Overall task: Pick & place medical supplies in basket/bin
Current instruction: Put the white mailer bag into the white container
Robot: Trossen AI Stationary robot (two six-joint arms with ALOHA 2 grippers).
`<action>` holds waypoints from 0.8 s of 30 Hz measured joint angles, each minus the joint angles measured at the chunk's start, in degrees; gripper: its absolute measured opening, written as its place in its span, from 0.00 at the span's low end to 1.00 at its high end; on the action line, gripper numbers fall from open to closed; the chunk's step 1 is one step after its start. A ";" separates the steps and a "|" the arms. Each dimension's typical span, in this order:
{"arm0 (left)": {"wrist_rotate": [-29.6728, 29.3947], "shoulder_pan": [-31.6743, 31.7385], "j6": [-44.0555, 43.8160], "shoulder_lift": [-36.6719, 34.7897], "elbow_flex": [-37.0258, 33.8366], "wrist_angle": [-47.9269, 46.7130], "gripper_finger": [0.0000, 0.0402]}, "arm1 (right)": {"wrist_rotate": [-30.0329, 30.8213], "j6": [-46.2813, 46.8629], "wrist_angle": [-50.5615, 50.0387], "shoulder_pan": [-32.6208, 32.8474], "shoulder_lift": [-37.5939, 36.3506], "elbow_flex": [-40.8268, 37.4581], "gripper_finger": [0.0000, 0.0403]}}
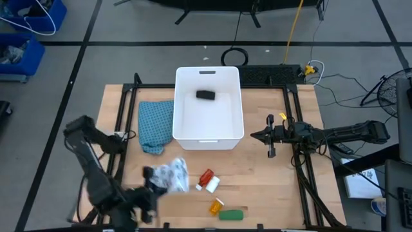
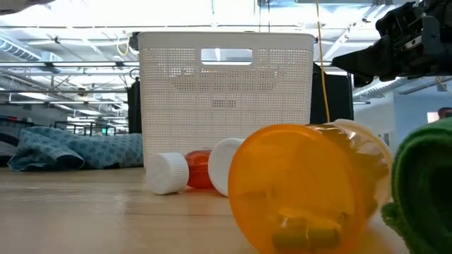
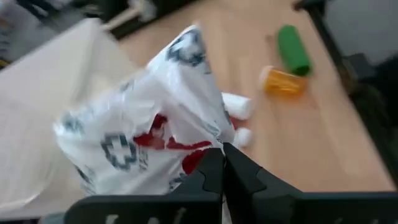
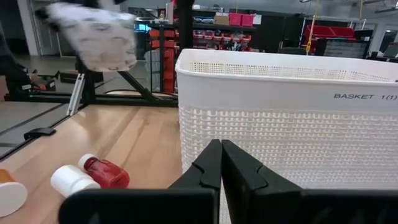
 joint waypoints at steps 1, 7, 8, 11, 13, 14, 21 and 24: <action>-1.99 -0.75 -1.46 -2.48 -2.91 0.50 0.00 | 0.00 0.02 0.00 0.00 0.00 0.00 0.00; -12.03 -3.32 0.38 -18.81 -23.35 14.03 0.00 | 0.00 -0.03 0.13 0.00 0.00 0.00 0.00; -13.10 -3.42 2.65 -21.49 -26.70 17.57 0.00 | 0.00 -0.05 0.46 0.00 0.02 0.00 0.00; -14.63 -3.48 8.96 -28.82 -36.69 27.23 0.00 | -0.01 -0.93 0.98 0.01 0.00 0.00 0.00; -15.19 -3.48 11.58 -33.72 -42.78 32.24 0.00 | 0.00 -1.54 0.92 0.02 0.02 0.00 0.00; -15.54 -3.48 12.18 -36.10 -45.55 34.06 0.00 | 0.00 -1.53 0.85 0.02 0.02 0.00 0.00; -19.42 -3.52 22.33 -48.67 -61.76 53.86 0.00 | -0.02 -2.80 1.73 0.02 0.00 0.00 0.00; -20.26 -2.97 30.83 -51.92 -64.35 64.60 0.00 | -0.04 -2.19 1.81 0.02 0.00 0.00 0.00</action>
